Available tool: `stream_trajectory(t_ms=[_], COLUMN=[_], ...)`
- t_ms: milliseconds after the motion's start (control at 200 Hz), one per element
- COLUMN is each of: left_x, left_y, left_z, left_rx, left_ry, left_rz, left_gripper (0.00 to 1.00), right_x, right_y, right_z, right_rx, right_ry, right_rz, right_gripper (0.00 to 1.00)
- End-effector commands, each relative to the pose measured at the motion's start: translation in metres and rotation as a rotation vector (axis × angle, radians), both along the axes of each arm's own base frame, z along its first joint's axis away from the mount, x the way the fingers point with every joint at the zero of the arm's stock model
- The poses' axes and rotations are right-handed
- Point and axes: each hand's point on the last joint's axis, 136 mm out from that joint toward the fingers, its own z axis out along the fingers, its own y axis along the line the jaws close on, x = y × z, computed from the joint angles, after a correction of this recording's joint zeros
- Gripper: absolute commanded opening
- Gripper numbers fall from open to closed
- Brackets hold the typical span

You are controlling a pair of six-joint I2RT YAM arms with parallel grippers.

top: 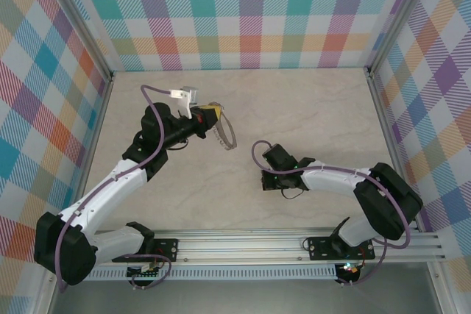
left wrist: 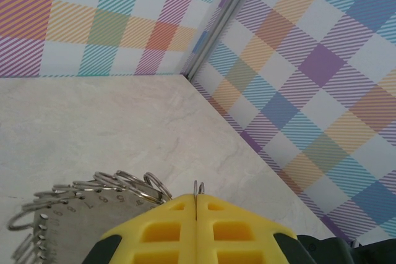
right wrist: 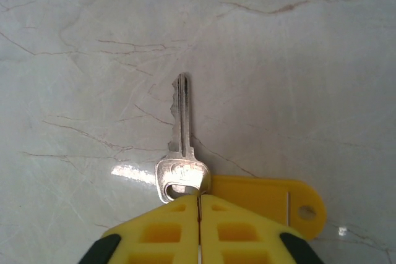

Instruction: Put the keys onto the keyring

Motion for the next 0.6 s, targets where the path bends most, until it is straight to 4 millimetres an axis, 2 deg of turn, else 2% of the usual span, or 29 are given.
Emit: stream_trajectory(t_ms=[0,190,320,500,595], left_x=[0.000,-0.002,-0.007,-0.009,-0.014], left_y=[0.000,0.000,0.000,0.015,0.012], left_z=[0.012,0.010,0.015,0.022,0.027], left_rx=[-0.033,-0.033,-0.035,-0.021,-0.004], left_ry=[-0.051,-0.046,-0.047,-0.043,-0.078], left_rz=[-0.017,-0.022,-0.038,0.042,0.008], left_gripper=[0.00,0.00,0.00,0.00,0.00], right_x=[0.007,0.012,0.016,0.020,0.021], right_y=[-0.002,-0.007,-0.008,-0.006,-0.006], right_z=[0.012,0.041,0.076,0.125,0.147], right_rx=[0.005,0.090,0.210,0.385,0.469], right_ry=[-0.030,-0.075,-0.130,-0.228,-0.268], right_rz=[-0.007,-0.030,-0.030,0.022,0.043], right_gripper=[0.00,0.00,0.00,0.00,0.00])
